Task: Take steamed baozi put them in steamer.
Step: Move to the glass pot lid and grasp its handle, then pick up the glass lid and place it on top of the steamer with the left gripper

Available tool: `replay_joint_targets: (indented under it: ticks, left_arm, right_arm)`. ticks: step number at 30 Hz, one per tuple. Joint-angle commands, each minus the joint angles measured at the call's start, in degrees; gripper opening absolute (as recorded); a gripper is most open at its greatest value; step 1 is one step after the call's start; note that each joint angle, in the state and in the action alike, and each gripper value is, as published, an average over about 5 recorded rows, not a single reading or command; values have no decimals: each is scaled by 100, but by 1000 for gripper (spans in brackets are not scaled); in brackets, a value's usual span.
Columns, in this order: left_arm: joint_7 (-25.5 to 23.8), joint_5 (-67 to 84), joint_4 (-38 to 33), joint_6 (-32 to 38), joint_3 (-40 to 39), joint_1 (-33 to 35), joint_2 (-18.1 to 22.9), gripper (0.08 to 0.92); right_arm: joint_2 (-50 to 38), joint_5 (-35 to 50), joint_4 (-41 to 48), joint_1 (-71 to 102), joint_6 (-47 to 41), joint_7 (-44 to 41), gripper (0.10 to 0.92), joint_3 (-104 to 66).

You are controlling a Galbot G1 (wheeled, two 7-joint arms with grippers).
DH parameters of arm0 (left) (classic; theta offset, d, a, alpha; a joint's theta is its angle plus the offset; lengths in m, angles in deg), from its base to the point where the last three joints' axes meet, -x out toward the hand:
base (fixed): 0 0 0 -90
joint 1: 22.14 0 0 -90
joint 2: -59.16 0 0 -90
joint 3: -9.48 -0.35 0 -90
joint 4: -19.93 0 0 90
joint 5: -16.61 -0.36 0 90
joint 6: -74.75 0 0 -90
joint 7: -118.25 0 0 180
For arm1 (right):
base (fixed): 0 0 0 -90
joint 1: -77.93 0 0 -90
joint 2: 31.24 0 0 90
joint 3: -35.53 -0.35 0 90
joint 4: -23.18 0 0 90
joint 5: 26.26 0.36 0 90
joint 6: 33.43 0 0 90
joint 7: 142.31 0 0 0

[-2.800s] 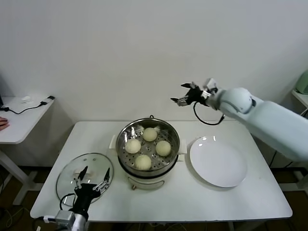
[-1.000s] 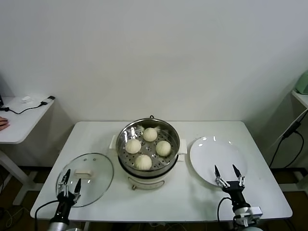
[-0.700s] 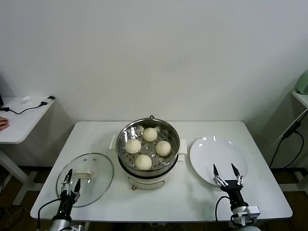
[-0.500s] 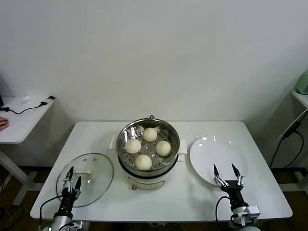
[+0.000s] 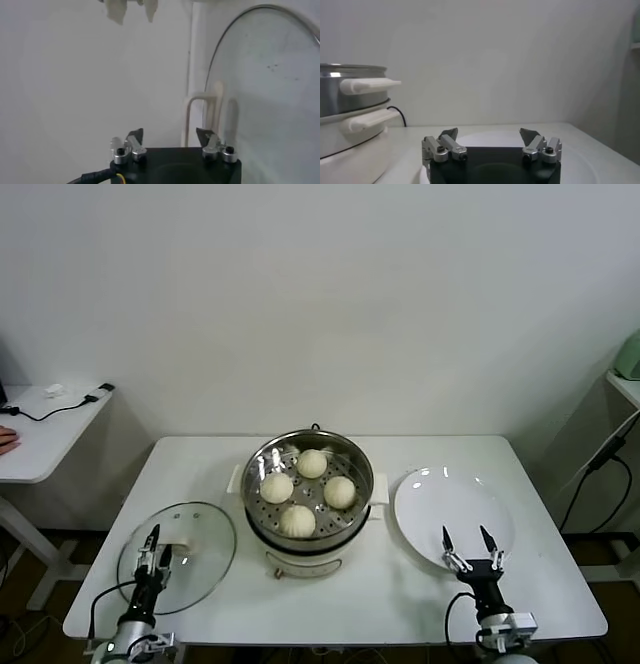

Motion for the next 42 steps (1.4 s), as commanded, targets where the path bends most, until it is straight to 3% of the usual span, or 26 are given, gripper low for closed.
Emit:
replay_joint_targets:
  ticks: [1,11,19,23,27,36,42]
  left_arm:
    - [135,-66,426,66,-16,-202,-29,654]
    - [153,-89,417,58,1,-198,3,368]
    - [147,106,-196,11,109,3,99,152]
    - [-14,374,-880,19,289,284,24,132]
    - [-415,873,-1725,-28,577,594,-310,132]
    - [-2043,2169,-3172,-689,1178,740,-1295,132]
    - [-2951,1949,-4332,-1792,630,463,-1257,132]
  right_arm:
    - [3,-3,3,-16,-9,35,823,40]
    - [-17,-16,-16,-81,-59,62,823,106]
    - [-18,-34,-54,-75,-61,73,823,119]
    - [-41,-55,-139,-46,-84,94,823,103]
    - [-80,-125,-243,-41,-189,186,823,81]
    - [-99,-480,-334,-80,-399,311,823,70]
    - [-143,-615,-318,-62,-449,327,823,60]
